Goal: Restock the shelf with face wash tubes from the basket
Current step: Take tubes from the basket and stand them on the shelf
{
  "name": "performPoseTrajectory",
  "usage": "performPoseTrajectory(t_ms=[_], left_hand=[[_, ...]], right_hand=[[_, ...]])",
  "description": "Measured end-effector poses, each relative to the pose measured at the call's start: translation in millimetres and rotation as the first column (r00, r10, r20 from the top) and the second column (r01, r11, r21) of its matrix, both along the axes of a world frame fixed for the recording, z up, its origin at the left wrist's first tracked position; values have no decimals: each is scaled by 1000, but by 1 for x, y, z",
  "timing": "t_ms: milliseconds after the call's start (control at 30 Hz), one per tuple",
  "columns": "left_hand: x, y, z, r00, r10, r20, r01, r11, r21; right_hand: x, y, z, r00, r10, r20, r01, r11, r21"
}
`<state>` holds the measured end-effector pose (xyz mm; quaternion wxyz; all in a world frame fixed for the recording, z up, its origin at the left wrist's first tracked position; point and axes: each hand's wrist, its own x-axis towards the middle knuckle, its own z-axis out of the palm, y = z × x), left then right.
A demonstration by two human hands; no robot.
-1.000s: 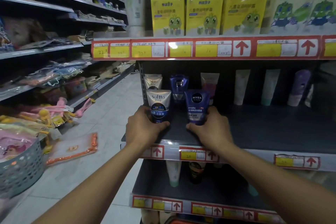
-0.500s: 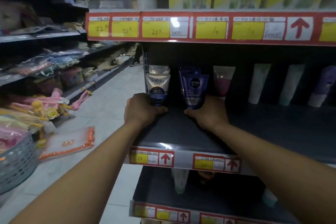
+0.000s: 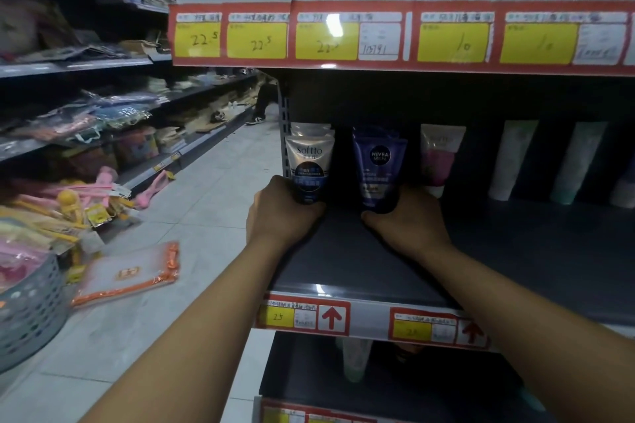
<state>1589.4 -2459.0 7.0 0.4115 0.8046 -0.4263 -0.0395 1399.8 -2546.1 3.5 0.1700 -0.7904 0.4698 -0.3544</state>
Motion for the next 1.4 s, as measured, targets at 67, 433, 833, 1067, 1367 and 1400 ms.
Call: performPoseTrajectory(t_ms=[67,433,833,1067,1367,1400], left_hand=[[1,-1,0,1000,-9,18,9,1000,-5],[4,-2,-2,999,-8,35,9,999,-36],[-2,19,15,996,-29,-82,33,998,51],[-23,57,34,995,-81,-62,88,990,108],[-74,105,60,992,-107,69,103,993,62],[-82,110,63,991,-114,75,110,992,59]], right_hand=[[1,-2,-2,1000,-5,-5,5,1000,-5],[1,-11,-7,999,-10,-34,10,1000,-4],[-8,0,5,995,9,-95,-2,997,71],[-51,20,16,994,-38,-105,47,995,82],[-112,71,44,999,-22,-26,21,999,-37],[-119,77,46,999,-22,-26,21,999,-45]])
